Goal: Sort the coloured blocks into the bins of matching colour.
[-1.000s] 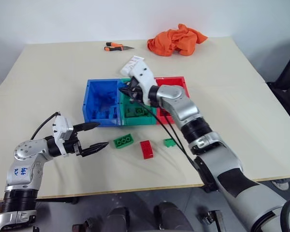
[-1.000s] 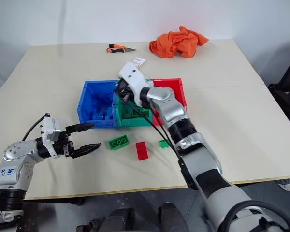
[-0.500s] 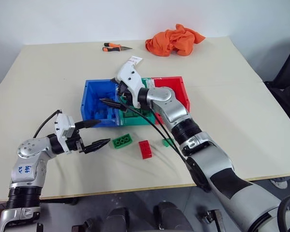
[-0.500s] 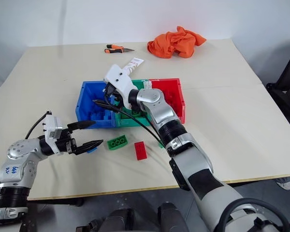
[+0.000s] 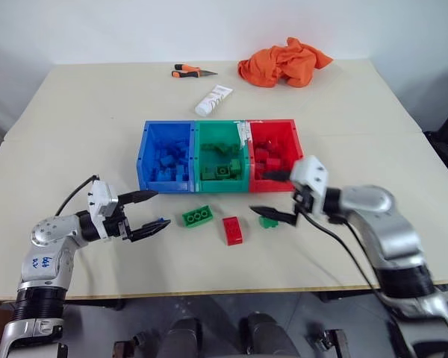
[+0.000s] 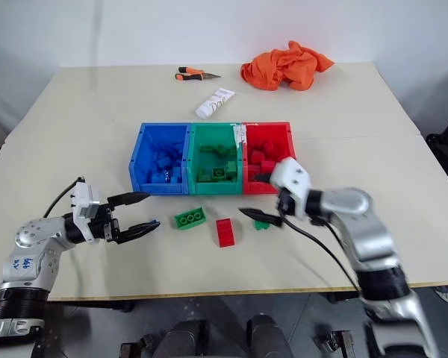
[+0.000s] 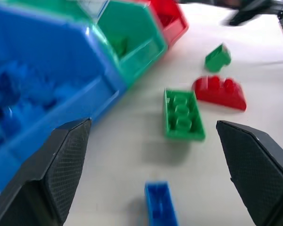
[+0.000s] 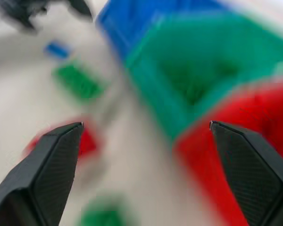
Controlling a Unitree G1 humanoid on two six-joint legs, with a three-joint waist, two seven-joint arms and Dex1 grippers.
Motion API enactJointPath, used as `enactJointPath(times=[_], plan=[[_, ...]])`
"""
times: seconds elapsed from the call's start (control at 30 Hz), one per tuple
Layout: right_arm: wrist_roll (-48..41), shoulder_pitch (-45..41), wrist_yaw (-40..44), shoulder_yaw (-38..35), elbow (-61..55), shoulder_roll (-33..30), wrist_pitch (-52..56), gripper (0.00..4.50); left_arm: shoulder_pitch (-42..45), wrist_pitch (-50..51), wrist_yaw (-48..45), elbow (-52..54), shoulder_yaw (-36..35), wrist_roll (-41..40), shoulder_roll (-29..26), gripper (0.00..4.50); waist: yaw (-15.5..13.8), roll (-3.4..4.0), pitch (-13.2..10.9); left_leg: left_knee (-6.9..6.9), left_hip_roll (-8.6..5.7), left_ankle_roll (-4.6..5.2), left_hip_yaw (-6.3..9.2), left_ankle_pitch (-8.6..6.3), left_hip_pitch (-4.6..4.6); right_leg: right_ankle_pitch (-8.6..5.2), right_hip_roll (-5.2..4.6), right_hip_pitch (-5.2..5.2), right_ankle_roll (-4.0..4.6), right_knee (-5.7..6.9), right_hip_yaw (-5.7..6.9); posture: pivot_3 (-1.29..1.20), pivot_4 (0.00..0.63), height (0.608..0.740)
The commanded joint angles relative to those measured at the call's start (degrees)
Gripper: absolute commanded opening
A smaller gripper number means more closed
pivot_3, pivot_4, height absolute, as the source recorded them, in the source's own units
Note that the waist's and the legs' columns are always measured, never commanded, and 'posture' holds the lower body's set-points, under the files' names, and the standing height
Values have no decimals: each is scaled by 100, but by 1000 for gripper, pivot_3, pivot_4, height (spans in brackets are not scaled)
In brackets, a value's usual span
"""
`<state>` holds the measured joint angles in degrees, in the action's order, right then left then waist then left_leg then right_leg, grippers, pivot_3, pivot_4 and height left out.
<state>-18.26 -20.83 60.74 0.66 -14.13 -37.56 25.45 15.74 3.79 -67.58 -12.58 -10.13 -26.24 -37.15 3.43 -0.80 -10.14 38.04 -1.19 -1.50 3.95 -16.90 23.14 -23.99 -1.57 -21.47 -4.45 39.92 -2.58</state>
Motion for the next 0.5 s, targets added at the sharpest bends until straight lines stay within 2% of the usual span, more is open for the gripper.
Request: enactJointPath(times=[0.03, 0.13, 0.23, 0.5], plan=[[-344, 798, 260, -686, -739, -684, 212, 4449, 50, -144, -105, -51, -54, 19, -73, 4500, -46, 0, 0, 1, 0, 0, 0, 0, 1, 0, 0, 1, 1, -2, 1, 0, 150, 740], [-130, 1541, 381, -889, -805, -1238, 2, 4449, 62, -188, -203, -136, -60, 24, -111, 4500, -90, 0, 0, 4, -1, 14, -1, -7, -7, 1, 0, 13, 2, -6, -2, 0, 150, 740], [-41, 1800, 369, -891, -741, -1427, -257, 4449, 112, -232, -265, -249, -65, 50, -137, 4500, -88, -2, 1, 7, -1, 23, -5, -12, -7, 1, 1, 14, 2, -8, -4, 0, 150, 740], [629, 550, 16, 413, 271, -714, -706, 4449, 176, -204, -209, -171, -16, 93, -82, 4500, -72, -3, 1, 8, 1, 7, -7, -3, -9, 3, 1, 11, 6, -4, -4, 0, 150, 740]])
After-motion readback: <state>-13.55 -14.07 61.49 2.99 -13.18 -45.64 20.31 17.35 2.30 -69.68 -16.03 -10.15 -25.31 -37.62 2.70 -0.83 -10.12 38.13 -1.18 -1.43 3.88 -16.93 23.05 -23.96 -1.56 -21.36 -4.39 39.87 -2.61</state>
